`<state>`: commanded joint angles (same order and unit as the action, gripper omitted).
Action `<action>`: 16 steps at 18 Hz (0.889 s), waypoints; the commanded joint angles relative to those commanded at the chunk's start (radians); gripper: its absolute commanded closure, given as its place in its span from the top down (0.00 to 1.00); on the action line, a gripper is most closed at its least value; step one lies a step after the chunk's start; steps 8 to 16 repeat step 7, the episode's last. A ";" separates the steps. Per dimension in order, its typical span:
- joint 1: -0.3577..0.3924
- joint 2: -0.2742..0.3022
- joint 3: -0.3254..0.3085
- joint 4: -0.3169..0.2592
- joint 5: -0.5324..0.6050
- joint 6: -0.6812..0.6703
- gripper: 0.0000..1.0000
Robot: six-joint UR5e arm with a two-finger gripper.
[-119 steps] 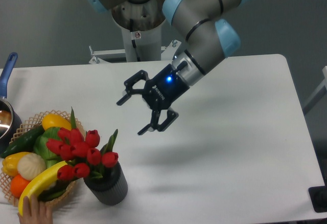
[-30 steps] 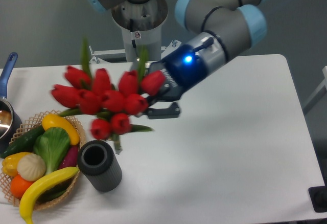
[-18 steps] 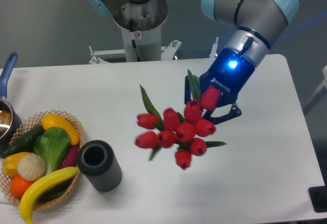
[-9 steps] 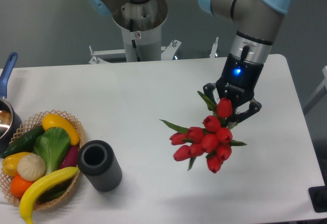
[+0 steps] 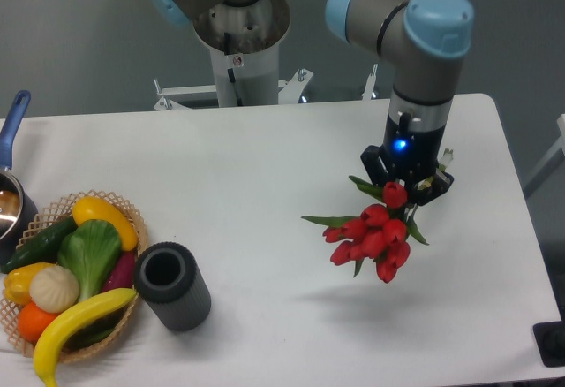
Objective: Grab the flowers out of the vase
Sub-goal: 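Carry the held tulips away from the vase over the table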
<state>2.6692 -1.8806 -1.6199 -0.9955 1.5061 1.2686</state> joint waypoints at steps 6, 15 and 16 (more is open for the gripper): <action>-0.034 -0.060 0.015 0.005 0.069 -0.026 0.27; -0.034 -0.060 0.015 0.005 0.071 -0.026 0.27; -0.034 -0.060 0.015 0.005 0.071 -0.026 0.27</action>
